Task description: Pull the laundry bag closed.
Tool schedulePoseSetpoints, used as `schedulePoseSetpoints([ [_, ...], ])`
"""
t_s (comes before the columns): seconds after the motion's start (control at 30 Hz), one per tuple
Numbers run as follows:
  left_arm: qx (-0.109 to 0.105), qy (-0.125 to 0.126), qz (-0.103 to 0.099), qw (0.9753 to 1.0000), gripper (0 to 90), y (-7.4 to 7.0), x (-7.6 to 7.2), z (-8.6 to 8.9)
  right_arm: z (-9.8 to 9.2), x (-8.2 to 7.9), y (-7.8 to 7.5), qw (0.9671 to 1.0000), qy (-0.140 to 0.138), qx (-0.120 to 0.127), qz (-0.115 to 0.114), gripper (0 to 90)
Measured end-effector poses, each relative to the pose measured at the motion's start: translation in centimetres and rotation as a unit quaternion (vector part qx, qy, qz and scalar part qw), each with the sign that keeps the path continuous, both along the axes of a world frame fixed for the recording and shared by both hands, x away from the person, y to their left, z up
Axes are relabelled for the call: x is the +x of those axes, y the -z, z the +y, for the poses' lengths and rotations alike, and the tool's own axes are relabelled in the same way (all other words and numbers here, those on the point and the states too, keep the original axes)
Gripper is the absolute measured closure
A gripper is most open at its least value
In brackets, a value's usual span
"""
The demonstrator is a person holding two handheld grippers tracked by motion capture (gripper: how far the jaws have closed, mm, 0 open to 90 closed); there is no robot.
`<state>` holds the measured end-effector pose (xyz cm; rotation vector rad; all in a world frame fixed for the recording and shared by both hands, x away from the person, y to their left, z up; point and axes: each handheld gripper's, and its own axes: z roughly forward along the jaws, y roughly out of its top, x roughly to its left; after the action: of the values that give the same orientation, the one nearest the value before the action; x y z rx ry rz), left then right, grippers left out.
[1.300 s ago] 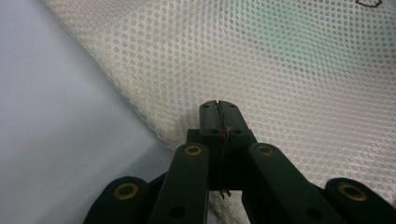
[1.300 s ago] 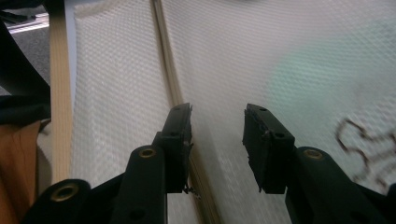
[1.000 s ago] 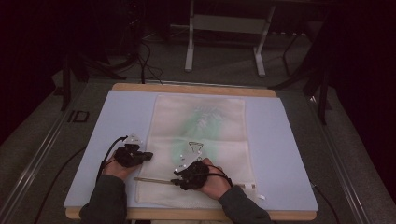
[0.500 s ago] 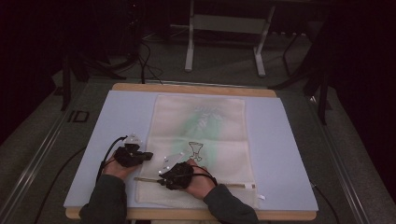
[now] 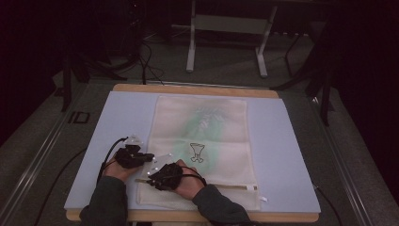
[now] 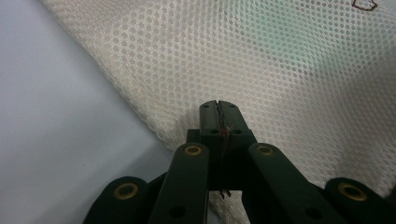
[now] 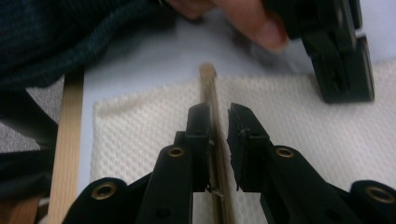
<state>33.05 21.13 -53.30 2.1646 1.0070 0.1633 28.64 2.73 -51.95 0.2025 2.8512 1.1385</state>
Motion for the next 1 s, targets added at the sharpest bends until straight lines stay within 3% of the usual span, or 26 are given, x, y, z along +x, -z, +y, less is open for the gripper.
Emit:
schedulePoseSetpoints([
  [0.1,0.002,0.001,-0.002,1.0,89.1,0.0,0.0,0.0,1.0,-0.2,-0.3,0.9999,0.003,0.008,-0.011,78.6],
  [0.67,0.008,0.005,-0.006,0.9999,89.2,-0.1,-0.1,-0.1,3.7,-0.1,0.7,0.9999,0.002,0.009,-0.012,79.0],
  [1.0,0.008,0.005,-0.005,0.9999,89.2,-0.1,0.0,-0.1,5.1,-0.3,1.2,0.9994,0.002,-0.013,-0.033,80.5],
])
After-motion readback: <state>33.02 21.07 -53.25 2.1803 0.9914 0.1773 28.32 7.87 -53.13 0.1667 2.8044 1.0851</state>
